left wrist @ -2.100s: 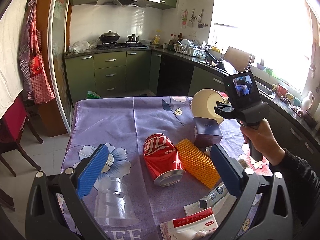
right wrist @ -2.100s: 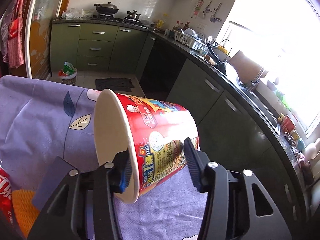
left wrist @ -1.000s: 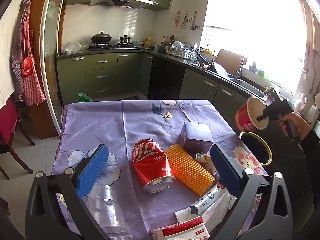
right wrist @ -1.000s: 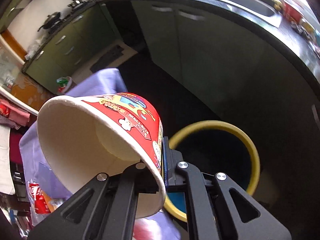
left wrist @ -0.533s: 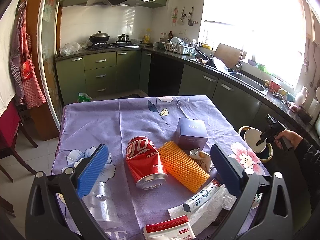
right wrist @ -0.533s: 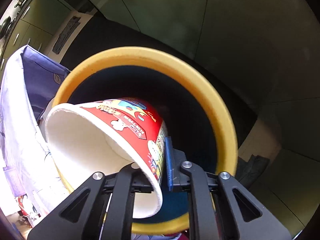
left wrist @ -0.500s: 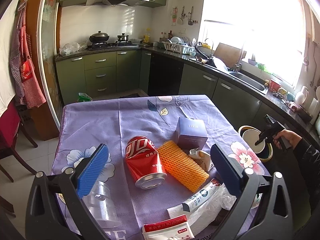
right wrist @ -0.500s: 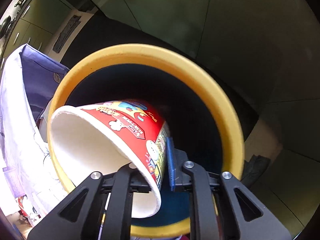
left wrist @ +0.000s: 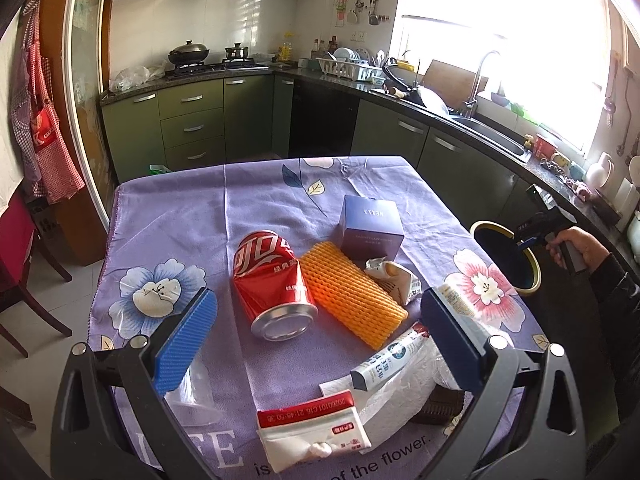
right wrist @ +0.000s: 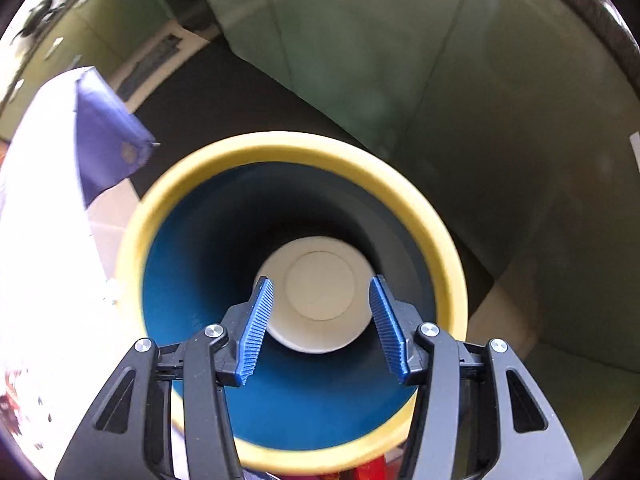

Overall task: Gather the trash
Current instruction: 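Grasp the white milk carton with the left gripper and lift it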

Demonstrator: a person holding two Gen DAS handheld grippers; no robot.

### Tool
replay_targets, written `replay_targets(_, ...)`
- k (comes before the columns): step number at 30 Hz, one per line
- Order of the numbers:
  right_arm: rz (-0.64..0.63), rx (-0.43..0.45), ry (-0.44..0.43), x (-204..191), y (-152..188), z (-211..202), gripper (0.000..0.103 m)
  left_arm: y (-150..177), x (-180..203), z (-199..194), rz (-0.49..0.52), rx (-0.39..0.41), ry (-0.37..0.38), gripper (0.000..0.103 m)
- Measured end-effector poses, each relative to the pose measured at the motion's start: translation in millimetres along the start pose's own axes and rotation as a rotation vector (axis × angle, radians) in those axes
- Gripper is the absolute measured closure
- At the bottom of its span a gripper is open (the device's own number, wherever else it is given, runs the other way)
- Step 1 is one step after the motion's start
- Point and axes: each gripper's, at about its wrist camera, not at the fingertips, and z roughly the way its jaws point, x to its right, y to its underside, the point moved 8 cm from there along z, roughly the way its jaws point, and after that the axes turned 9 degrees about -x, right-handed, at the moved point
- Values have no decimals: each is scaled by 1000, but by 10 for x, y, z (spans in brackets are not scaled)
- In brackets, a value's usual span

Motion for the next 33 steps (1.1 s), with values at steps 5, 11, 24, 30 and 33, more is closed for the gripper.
replay_targets(5, -68, 58, -37, -277, 250, -254, 52, 203, -78, 28, -21, -35, -20, 6)
replay_targets(11, -142, 102, -80, -644, 475, -379, 52, 455, -124, 107, -55, -75, -34, 6)
replay_targets(24, -221, 118, -63, -899, 775, -513, 45, 957, -207, 324, -175, -111, -45, 21)
replay_targets(30, -238, 125, -63, -980, 896, -506, 45, 1031, -259, 411, -205, -128, -8, 45)
replay_targets(33, -242, 124, -68, -954, 919, -508, 45, 1020, -251, 415, -193, -124, -8, 52)
